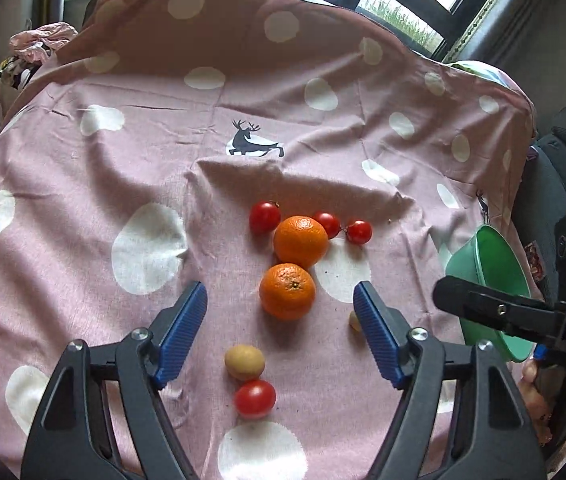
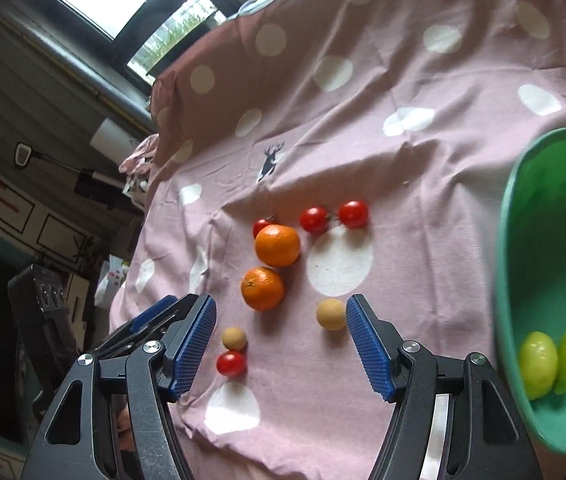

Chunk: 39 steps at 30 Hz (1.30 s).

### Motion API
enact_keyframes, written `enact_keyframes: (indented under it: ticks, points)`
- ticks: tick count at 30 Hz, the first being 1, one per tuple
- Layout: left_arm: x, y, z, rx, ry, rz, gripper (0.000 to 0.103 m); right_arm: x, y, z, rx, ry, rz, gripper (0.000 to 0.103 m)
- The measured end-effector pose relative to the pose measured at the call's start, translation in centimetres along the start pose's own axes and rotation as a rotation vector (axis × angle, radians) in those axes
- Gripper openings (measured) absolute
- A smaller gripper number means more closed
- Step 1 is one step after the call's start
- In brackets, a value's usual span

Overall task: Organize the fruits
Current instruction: 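Move the open right gripper back to the oranges, then close the right gripper around the nearest orange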

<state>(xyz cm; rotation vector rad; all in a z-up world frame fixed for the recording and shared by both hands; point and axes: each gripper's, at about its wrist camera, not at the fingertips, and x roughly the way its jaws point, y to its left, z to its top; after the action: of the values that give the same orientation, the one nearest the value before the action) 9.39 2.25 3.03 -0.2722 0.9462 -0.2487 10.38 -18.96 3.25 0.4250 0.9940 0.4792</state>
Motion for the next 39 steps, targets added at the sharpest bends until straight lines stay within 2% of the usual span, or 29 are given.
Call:
enact_keyframes:
  ticks: [1,3,7,8,11,14,17,21,23,28,39]
  points:
    - [0.6,-0.1,0.3,0.003,0.009,0.002,0.075,1.1,0.1,0.4,0.010,0.031,0.018,0.069]
    - [1.8,-0.3,0.3,0.016,0.040,0.012,0.070,3.0,0.3,1.2,0.027,0.071,0.055,0.059]
    - [3.9,0.0,-0.1,0.030,0.081,0.023,0.062,6.3,0.2,1.7,0.036,0.134,0.070,0.050]
    - [4.3,0.2,-0.1,0.014,0.091,0.014,0.058,7.0,0.1,1.7,0.033,0.146,0.072,0.049]
    - [5.5,0.6,-0.1,-0.008,0.123,-0.030,0.057,8.6,-0.2,1.7,0.043,0.167,0.091,0.049]
    - [6.0,0.4,-0.1,0.003,0.125,-0.007,0.053,9.9,-0.4,2.0,0.055,0.191,0.108,0.049]
    - [6.5,0.2,-0.4,0.009,0.147,-0.043,0.053,10.6,-0.6,1.8,0.054,0.203,0.111,0.049]
    - [6.6,0.3,-0.6,0.006,0.144,-0.029,0.047,11.1,-0.9,1.6,0.064,0.225,0.126,0.045]
    - [6.6,0.4,-0.7,0.001,0.144,-0.031,0.043,11.2,-0.9,1.6,0.067,0.221,0.129,0.045]
    - [6.1,0.3,-0.9,-0.005,0.138,-0.035,0.043,11.0,-0.6,1.4,0.058,0.217,0.114,0.045]
    - [2.3,-2.0,-0.6,0.053,0.034,-0.060,0.043,7.3,1.4,1.3,0.001,0.113,0.107,0.045]
